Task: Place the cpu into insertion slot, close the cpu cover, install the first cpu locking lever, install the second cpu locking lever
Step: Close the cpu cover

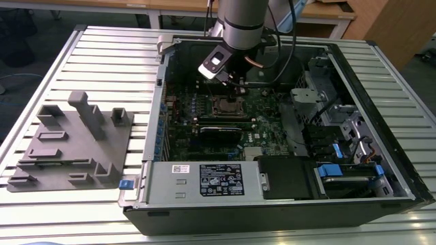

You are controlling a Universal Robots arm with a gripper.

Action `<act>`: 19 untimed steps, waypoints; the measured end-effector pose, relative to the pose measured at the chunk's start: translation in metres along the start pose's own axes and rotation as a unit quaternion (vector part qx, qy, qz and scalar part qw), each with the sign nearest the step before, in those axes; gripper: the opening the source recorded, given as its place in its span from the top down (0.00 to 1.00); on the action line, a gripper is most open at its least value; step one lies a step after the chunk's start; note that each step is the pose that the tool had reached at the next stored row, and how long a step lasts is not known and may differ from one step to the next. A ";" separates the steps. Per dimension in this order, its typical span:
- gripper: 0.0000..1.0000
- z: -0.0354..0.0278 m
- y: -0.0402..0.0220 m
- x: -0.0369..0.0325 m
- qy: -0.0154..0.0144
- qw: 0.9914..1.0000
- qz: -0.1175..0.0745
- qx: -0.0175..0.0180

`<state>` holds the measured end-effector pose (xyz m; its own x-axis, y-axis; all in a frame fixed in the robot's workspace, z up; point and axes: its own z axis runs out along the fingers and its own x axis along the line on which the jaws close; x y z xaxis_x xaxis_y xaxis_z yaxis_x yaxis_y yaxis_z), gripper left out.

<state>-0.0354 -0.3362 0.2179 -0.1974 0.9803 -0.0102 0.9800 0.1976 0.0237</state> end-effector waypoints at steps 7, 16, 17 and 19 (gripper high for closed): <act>0.89 0.0007 0.0000 0.0000 0.002 0.998 -0.064 -0.001; 0.89 0.0010 0.0000 0.0000 0.003 0.989 -0.145 -0.002; 0.89 0.0010 0.0000 0.0000 0.004 0.988 -0.154 -0.002; 0.89 0.0011 0.0000 0.0000 0.004 0.985 -0.172 -0.002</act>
<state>-0.0353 -0.3361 0.2168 -0.5177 0.8555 -0.0102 0.8552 0.5177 0.0237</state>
